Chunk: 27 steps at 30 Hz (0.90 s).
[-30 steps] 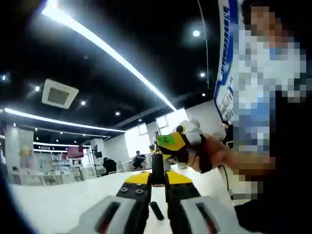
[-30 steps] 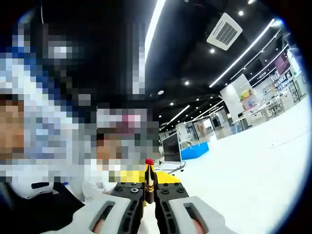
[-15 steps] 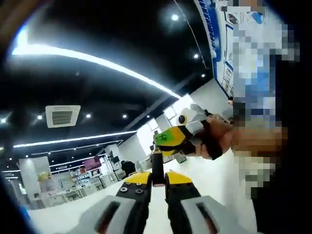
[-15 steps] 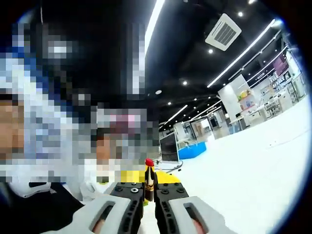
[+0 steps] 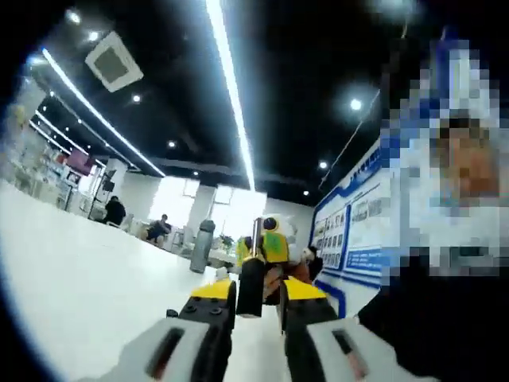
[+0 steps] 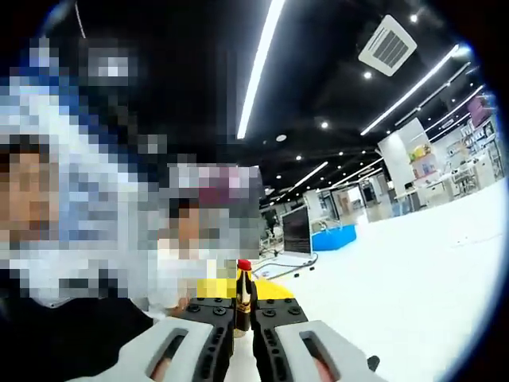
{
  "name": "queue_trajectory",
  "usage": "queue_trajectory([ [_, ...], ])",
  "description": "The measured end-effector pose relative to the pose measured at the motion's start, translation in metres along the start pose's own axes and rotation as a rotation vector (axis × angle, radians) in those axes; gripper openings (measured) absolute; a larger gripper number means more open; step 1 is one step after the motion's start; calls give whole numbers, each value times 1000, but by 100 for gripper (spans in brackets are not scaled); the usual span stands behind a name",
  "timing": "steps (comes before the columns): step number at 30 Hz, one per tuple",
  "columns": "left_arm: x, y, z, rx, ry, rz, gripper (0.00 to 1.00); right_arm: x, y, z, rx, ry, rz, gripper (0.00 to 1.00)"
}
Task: Unscrew the lipstick cap, remove the lipstick, and put the cap back on the lipstick
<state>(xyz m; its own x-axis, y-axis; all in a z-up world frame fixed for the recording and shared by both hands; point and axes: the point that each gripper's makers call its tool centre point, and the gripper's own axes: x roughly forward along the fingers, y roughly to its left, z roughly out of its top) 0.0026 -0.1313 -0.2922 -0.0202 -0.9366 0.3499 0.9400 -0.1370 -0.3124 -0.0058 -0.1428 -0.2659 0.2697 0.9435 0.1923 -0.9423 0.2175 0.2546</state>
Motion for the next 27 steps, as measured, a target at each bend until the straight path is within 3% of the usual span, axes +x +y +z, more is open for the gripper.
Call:
queue_trajectory([
  [5, -4, 5, -2, -42, 11, 0, 20, 0, 4, -2, 2, 4, 13, 5],
  [8, -4, 3, -4, -108, 1, -30, 18, 2, 10, -3, 1, 5, 33, 5],
  [11, -3, 0, -5, -115, 4, -49, 13, 3, 10, -3, -3, 11, 35, 5],
  [16, -2, -2, -5, -60, 16, -36, 13, 3, 10, -4, 3, 10, 34, 5],
  [23, -1, -5, -6, -78, 17, -55, 13, 3, 13, -4, -3, 15, 46, 5],
  [27, -1, -1, -5, 16, 19, -7, 13, 2, 6, -4, 2, 14, 18, 5],
])
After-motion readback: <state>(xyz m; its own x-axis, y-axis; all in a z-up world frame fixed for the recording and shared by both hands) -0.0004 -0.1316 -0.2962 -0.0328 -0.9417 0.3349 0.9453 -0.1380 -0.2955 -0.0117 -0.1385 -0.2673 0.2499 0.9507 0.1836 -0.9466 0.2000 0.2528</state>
